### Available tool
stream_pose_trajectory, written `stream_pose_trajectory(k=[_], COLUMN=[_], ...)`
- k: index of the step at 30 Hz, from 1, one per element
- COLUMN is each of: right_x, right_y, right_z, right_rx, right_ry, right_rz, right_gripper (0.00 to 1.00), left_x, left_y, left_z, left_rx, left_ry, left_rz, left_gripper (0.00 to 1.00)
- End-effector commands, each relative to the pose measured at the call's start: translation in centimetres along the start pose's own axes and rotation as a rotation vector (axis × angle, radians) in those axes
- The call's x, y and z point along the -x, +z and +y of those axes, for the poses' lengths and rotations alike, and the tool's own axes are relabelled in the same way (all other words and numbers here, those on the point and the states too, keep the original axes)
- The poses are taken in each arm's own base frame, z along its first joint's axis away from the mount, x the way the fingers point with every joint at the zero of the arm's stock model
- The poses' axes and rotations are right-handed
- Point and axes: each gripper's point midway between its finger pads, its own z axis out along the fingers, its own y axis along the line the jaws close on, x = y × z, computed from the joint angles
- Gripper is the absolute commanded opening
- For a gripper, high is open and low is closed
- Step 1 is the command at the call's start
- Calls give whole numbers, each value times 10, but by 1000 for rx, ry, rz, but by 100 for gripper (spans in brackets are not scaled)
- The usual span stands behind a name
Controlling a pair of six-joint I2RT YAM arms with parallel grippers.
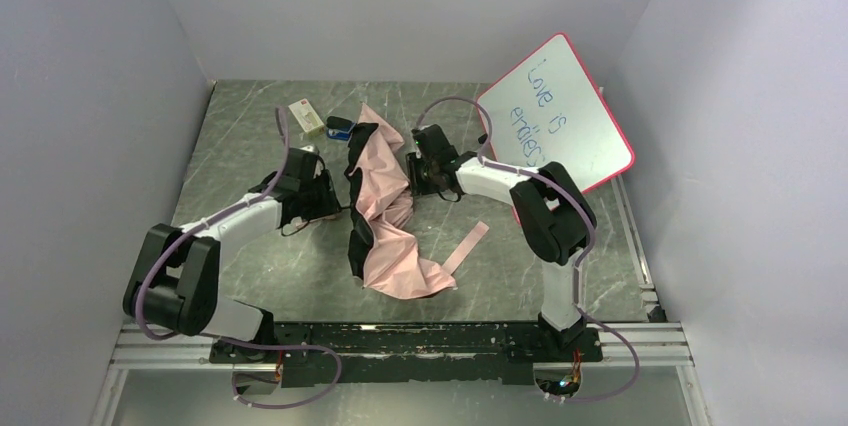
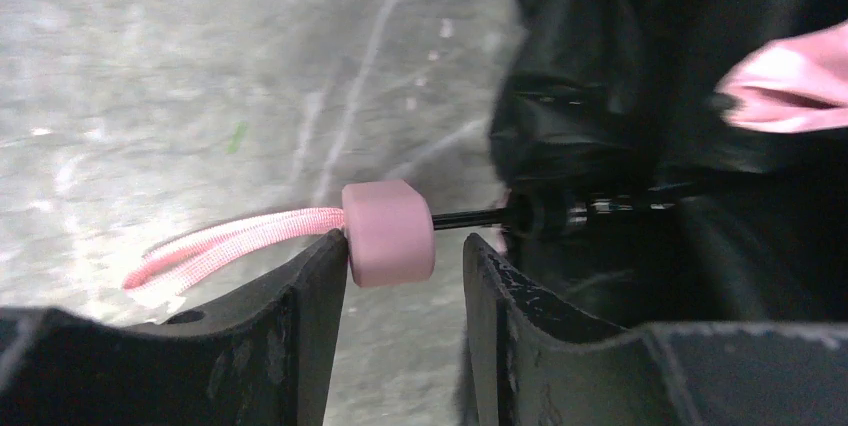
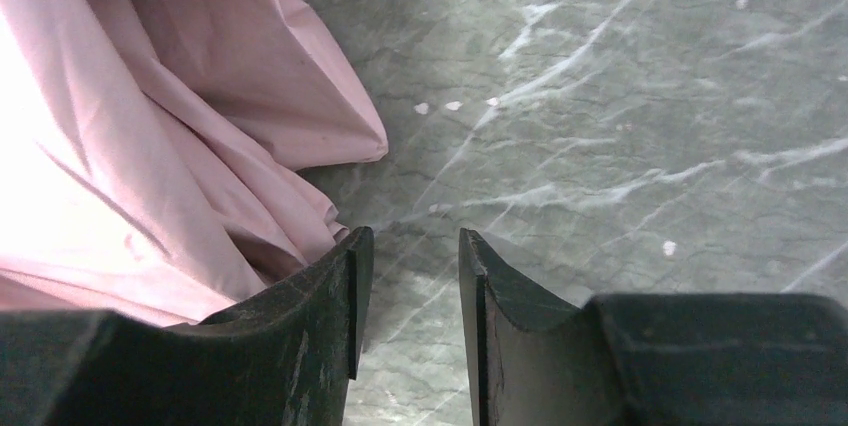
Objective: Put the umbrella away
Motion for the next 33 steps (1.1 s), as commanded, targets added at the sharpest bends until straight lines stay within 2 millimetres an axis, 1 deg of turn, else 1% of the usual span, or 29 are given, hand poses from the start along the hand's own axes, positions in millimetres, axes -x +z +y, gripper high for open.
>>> stream_pose_trajectory(k=[1,5,8,10,12,15,19,20,22,24,29,33], right_x=[0,-2,-6,-8,-11,-13,-15,-15,-17,-18,-18,-18], right_y=[1,0,0,0,0,-1,-1,0,0,1,2,3], right_z=[43,63,71,69,63,53,46,46,46,47,46,48], right_rx=[125,176,200,190,164,114,99,101,107,112,108,116], right_ry=[-23,-48,-54,-52,-50,-58,-59,-58,-57,-59,-64,-62], right_rz=[7,8,16,19,22,15,16,17,22,25,29,32], right_gripper=[41,39,39,39,39,39,39,39,39,38,38,38], left_x=[14,13,13,13,15,18,25,26,26,24,24,19], left_y=[0,1,2,4,3,-3,-16,-17,-18,-18,-22,-21], left_z=[-55,-78,-89,-89,-85,-76,-77,-78,-82,-85,-89,-95], left_rx=[-177,-229,-245,-233,-205,-162,-185,-195,-215,-233,-258,-304], left_ry=[3,10,24,30,37,46,54,55,62,69,79,94], left_rz=[-34,-31,-30,-26,-32,-45,-92,-100,-94,-81,-84,-62], left_gripper=[50,49,49,49,50,50,40,38,32,30,32,42])
